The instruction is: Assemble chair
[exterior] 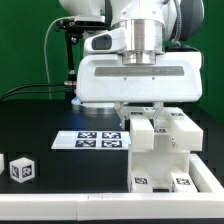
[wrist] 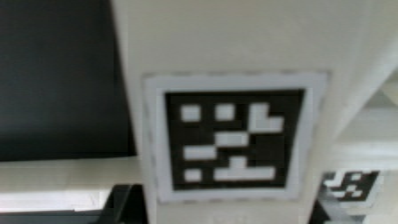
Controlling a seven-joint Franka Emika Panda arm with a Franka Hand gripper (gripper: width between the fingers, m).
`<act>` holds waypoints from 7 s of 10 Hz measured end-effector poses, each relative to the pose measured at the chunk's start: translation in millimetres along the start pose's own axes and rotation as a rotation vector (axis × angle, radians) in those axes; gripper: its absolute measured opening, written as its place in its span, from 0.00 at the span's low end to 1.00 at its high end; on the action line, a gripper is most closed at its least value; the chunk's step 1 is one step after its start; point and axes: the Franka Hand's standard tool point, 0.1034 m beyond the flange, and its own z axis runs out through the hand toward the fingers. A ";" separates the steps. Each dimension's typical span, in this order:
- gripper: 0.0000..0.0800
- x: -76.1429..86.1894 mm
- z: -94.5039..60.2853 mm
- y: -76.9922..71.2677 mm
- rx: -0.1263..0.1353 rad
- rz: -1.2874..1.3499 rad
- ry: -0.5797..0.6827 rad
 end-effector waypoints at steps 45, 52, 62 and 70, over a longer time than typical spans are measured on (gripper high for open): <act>0.81 -139.5 -34.7 -123.2 0.082 0.277 -0.070; 0.81 -151.8 3.8 -110.1 0.035 0.265 -0.051; 0.81 -160.2 43.6 -107.2 -0.006 0.252 -0.045; 0.35 -161.9 43.5 -107.6 -0.012 0.221 -0.043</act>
Offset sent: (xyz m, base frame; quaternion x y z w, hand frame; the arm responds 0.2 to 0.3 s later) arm 0.0160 0.0015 -0.0173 -0.0144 0.0181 -0.0017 0.9997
